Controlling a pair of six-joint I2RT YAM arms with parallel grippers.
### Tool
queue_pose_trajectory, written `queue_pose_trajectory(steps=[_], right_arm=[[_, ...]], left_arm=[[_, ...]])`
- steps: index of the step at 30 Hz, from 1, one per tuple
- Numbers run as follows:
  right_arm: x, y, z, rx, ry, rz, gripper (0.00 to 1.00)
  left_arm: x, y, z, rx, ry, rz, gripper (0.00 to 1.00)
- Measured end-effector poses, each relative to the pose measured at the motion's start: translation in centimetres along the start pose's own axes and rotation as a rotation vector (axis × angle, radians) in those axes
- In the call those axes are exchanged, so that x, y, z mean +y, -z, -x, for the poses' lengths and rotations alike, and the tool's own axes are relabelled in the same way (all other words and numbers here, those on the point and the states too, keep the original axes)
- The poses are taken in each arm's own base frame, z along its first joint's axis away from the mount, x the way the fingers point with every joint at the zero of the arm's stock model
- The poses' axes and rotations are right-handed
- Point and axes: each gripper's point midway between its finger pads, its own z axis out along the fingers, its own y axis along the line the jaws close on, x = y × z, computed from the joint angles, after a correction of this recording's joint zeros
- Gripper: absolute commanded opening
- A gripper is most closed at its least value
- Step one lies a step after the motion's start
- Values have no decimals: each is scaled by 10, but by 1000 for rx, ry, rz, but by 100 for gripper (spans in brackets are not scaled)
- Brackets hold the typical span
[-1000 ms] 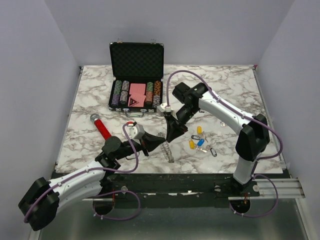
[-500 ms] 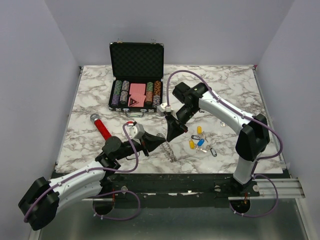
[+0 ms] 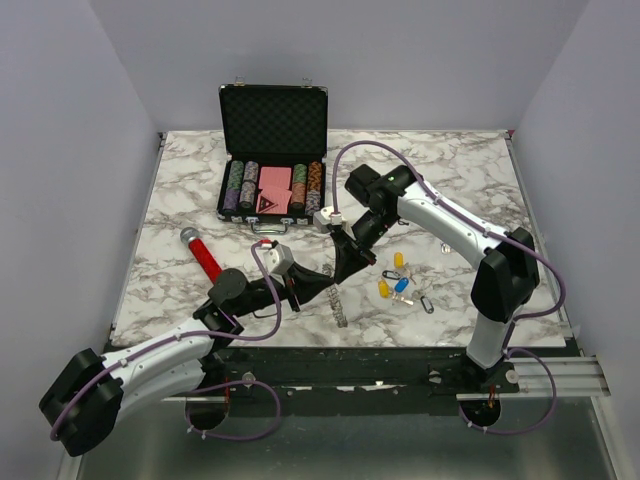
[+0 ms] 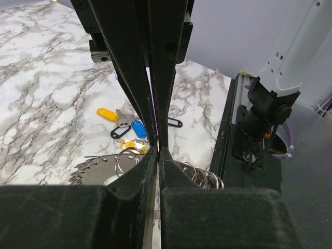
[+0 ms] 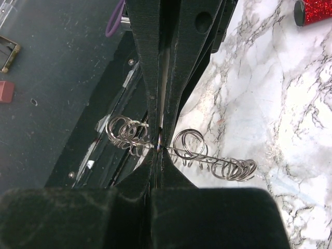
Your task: Put the keys on the keyring
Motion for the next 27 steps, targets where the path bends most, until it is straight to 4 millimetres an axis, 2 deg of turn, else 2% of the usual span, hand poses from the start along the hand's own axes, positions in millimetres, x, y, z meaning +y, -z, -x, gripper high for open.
queue_pose_trajectory(steps=[1,7,11,13,17,22,27], right_arm=[[0,0,0,0,0,0,1],[0,0,0,3,1,-1,2],[0,0,0,2,-7,0,38],[2,0,0,-1,-16,2,46],[4,1,3,-3,-13,-1,48],[12,10,14,3,37,-31,49],[19,20,22,2,81,-64,49]], left_arm=[[0,0,0,2,2,0,1],[0,0,-1,9,10,0,0],[0,0,-1,9,8,0,0],[0,2,-2,14,4,6,0],[0,10,-1,-8,-40,5,0],[-17,27,-1,-68,-150,-82,0],[-38,33,11,-103,-243,-199,0]])
